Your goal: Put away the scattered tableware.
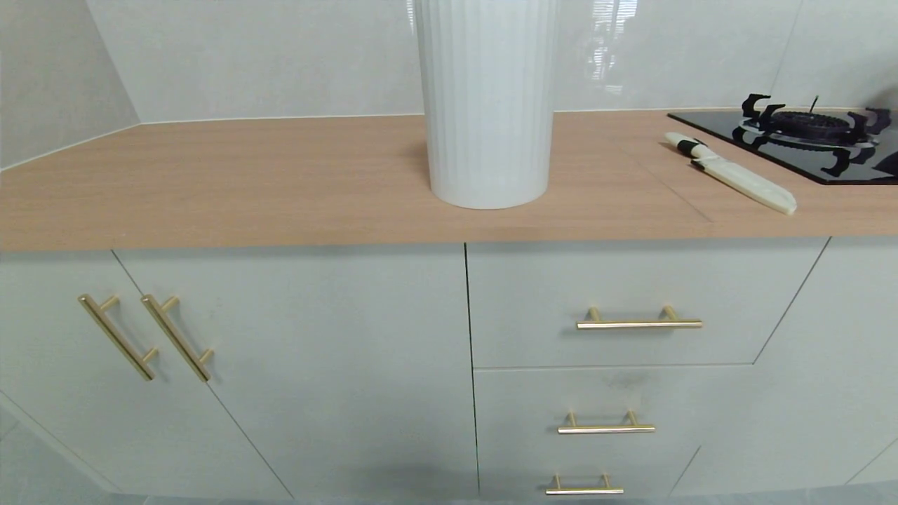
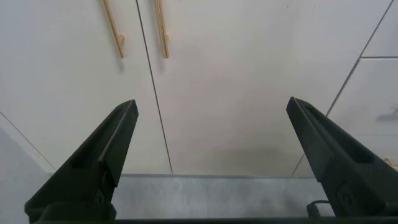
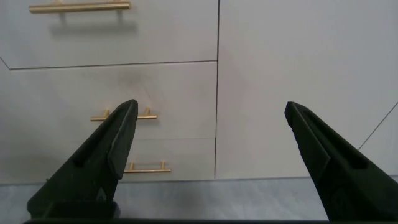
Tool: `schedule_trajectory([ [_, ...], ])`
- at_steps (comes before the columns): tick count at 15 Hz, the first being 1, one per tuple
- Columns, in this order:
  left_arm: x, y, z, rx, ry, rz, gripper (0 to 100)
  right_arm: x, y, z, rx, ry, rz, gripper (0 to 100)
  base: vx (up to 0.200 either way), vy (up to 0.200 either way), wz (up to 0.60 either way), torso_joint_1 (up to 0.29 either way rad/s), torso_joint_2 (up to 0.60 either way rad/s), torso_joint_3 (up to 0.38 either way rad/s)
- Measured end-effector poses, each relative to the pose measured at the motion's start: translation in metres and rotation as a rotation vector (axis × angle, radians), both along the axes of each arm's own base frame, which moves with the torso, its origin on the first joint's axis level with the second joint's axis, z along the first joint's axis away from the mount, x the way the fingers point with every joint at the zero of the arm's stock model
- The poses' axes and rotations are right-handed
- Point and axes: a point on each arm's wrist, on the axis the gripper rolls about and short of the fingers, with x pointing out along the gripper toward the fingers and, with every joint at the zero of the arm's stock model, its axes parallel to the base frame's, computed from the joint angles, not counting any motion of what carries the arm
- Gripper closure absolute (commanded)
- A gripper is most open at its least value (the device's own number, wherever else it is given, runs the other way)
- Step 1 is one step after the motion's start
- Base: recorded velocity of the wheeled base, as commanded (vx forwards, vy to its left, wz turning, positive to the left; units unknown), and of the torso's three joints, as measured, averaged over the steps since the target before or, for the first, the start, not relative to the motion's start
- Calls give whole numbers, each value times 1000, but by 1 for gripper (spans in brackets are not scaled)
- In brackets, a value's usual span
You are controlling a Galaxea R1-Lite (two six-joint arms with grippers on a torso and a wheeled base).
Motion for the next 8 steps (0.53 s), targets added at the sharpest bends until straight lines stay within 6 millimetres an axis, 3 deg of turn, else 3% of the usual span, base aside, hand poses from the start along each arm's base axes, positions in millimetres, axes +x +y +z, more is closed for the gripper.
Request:
schedule_trajectory([
  [8, 0, 0, 0, 0, 0, 1, 0, 0, 0, 0, 0, 0, 0, 0, 200, 0, 0, 2, 0, 4],
])
